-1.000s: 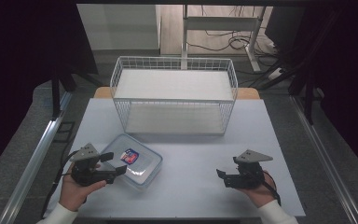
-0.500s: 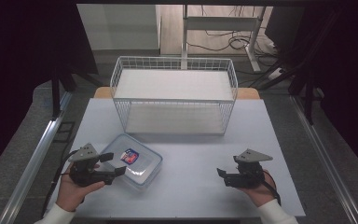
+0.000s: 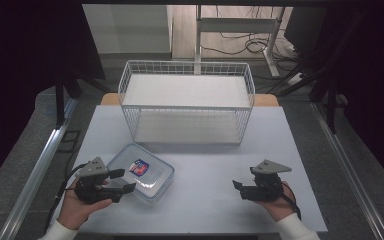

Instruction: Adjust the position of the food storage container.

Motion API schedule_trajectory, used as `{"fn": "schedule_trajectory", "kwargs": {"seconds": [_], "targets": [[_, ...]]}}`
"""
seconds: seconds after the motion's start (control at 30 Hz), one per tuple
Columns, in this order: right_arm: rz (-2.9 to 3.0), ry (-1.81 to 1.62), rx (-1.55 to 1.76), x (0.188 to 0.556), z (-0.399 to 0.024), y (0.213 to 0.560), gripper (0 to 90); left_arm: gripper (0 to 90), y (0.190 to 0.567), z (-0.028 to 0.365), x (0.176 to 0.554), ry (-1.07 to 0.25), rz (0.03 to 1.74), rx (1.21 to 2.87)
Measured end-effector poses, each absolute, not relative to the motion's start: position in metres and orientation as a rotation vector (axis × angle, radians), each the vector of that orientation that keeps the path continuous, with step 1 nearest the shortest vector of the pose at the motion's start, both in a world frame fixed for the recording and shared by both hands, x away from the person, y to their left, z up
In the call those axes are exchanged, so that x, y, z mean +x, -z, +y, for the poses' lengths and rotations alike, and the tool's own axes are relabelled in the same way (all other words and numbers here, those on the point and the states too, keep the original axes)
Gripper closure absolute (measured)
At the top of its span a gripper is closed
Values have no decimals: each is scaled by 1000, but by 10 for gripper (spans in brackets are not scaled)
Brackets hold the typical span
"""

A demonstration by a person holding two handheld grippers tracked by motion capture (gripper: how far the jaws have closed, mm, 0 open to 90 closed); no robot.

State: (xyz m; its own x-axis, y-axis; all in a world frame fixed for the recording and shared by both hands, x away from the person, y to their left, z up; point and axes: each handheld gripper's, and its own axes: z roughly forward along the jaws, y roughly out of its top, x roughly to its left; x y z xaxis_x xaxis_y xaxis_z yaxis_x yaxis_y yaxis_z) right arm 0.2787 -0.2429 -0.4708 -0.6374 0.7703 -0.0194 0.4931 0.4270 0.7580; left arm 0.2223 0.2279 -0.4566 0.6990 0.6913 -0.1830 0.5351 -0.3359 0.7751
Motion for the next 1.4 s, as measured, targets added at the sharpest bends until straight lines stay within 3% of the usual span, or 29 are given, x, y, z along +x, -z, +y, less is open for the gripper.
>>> {"fn": "schedule_trajectory", "kwargs": {"seconds": [0.13, 0.37, 0.5, 0.73, 1.4], "targets": [[2306, -1058, 1085, 279, -244, 470, 223, 433, 459, 225, 215, -189, 876, 2086], [2296, -1059, 1088, 276, -242, 470, 223, 788, 462, 218, 213, -160, 839, 2191], [2298, -1055, 1087, 276, -242, 471, 223, 885, 466, 214, 212, -135, 816, 2258], [2298, -1054, 1092, 276, -242, 471, 223, 900, 485, 195, 215, -104, 792, 2378], [2300, -1033, 1103, 276, -242, 473, 224, 900, 495, 166, 234, -88, 797, 2407]]}}
